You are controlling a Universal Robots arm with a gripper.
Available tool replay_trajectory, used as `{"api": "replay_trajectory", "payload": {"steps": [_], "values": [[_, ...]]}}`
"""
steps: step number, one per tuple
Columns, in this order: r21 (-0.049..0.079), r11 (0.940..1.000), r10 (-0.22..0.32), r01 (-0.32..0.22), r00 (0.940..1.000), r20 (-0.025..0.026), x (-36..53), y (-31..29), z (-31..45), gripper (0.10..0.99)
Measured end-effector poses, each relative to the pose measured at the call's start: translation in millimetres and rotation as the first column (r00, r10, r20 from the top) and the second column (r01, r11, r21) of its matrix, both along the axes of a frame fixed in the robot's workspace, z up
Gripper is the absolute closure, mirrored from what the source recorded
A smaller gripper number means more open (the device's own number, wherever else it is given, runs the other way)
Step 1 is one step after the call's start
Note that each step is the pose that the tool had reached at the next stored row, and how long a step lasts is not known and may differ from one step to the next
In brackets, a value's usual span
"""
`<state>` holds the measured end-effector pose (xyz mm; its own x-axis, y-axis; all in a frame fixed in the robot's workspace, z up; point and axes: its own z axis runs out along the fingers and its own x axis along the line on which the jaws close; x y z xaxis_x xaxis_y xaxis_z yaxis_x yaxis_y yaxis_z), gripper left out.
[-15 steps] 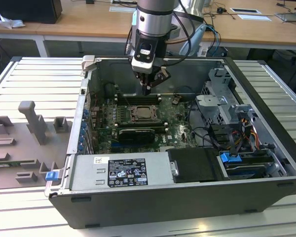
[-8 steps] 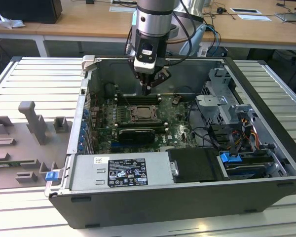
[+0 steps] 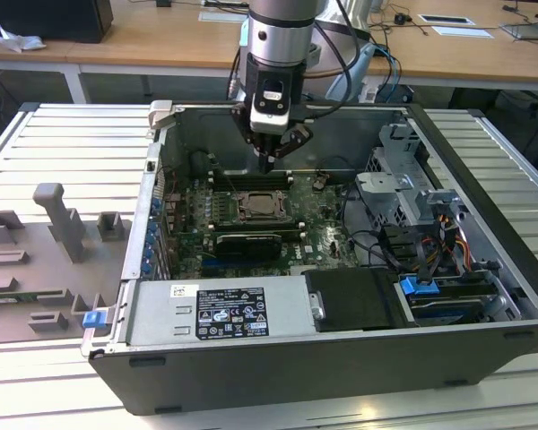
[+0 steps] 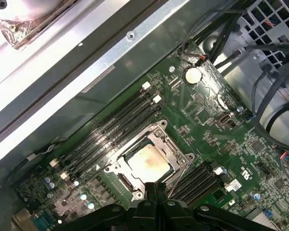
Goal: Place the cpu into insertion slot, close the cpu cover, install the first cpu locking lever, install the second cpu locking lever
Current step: 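Install the first cpu locking lever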
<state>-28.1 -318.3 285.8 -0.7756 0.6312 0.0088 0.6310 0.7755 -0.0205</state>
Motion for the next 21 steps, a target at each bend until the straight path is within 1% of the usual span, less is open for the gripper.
{"api": "replay_trajectory", "payload": {"steps": [2, 4, 7, 9, 10, 11, 12, 13, 14, 17, 18, 19, 20, 21], "values": [[0.0, 0.9999, 0.016, -0.016, 0.9999, 0.0, 0.0, 0.0, 0.0, 0.98], [0.0, 0.9988, 0.049, -0.049, 0.9988, 0.0, 0.0, 0.0, 0.0, 0.98], [0.0, 0.9954, 0.096, -0.096, 0.9954, 0.0, -0.1, 0.0, 0.0, 0.98], [0.0, 0.9882, 0.153, -0.153, 0.9882, 0.0, -0.1, 0.0, 0.0, 0.98], [0.0, 0.983, 0.184, -0.184, 0.983, 0.0001, -0.1, 0.0, 0.0, 0.98], [0.008, 0.9788, 0.205, -0.205, 0.9788, 0.002, -0.1, 0.0, -0.1, 0.98], [0.017, 0.9768, 0.213, -0.213, 0.977, 0.0044, -0.1, 0.0, -0.1, 0.98], [0.023, 0.9752, 0.22, -0.22, 0.9754, 0.0059, -0.1, 0.0, -0.1, 0.98], [0.028, 0.971, 0.237, -0.238, 0.9714, 0.0072, -0.1, 0.0, -0.3, 0.98], [0.029, 0.9571, 0.288, -0.288, 0.9575, 0.0082, -0.1, 0.0, -0.9, 0.98], [0.028, 0.9507, 0.309, -0.309, 0.9511, 0.0106, -0.1, -0.2, -1.4, 0.98], [0.026, 0.9455, 0.324, -0.325, 0.9458, 0.0158, -0.1, -0.3, -1.9, 0.98], [0.023, 0.9429, 0.332, -0.332, 0.943, 0.0241, -0.1, -0.3, -2.2, 0.98], [0.021, 0.9416, 0.335, -0.336, 0.9416, 0.0302, -0.2, -0.4, -2.4, 0.98]]}}
